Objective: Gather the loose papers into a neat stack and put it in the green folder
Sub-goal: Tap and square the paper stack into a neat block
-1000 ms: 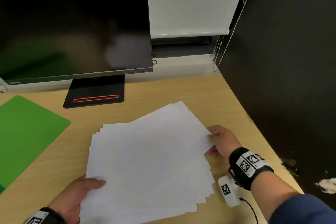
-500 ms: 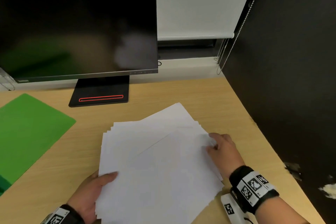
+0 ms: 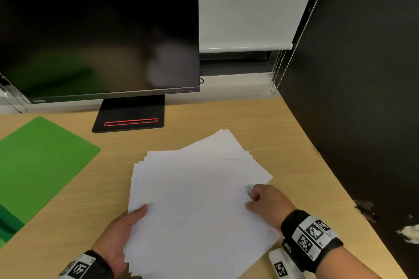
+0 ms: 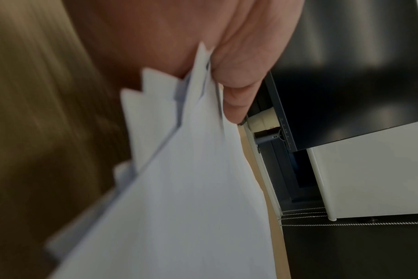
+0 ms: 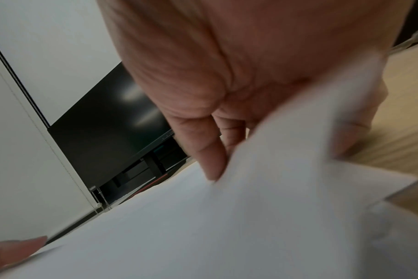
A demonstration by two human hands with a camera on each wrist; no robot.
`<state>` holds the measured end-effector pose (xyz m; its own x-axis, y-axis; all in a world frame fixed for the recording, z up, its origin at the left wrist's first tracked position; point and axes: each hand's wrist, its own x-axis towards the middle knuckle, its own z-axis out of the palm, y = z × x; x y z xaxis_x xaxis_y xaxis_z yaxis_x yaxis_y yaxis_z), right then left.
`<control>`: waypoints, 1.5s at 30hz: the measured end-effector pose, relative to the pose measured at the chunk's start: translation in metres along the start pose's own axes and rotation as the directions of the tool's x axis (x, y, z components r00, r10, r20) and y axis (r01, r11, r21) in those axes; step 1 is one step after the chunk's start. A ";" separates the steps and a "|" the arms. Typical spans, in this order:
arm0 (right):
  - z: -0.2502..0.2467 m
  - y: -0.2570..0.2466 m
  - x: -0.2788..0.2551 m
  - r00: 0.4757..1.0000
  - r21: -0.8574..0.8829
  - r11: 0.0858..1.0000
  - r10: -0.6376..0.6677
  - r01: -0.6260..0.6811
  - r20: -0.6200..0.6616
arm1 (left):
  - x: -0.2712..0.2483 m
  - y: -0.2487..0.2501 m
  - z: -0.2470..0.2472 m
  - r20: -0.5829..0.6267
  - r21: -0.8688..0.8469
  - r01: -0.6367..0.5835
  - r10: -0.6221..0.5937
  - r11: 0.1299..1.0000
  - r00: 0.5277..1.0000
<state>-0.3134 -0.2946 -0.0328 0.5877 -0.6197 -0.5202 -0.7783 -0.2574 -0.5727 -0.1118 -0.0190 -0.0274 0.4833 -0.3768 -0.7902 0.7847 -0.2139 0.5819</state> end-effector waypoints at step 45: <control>-0.027 0.003 0.003 1.000 -0.086 0.996 0.024 -0.023 0.009 | 0.001 -0.004 0.002 0.090 0.068 0.005 -0.011 0.998 0.996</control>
<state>-0.3201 -0.3171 -0.0192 0.5709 -0.6191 -0.5393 -0.8078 -0.3062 -0.5037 -0.1152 -0.0208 -0.0301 0.4377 -0.4540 -0.7761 0.7590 -0.2762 0.5896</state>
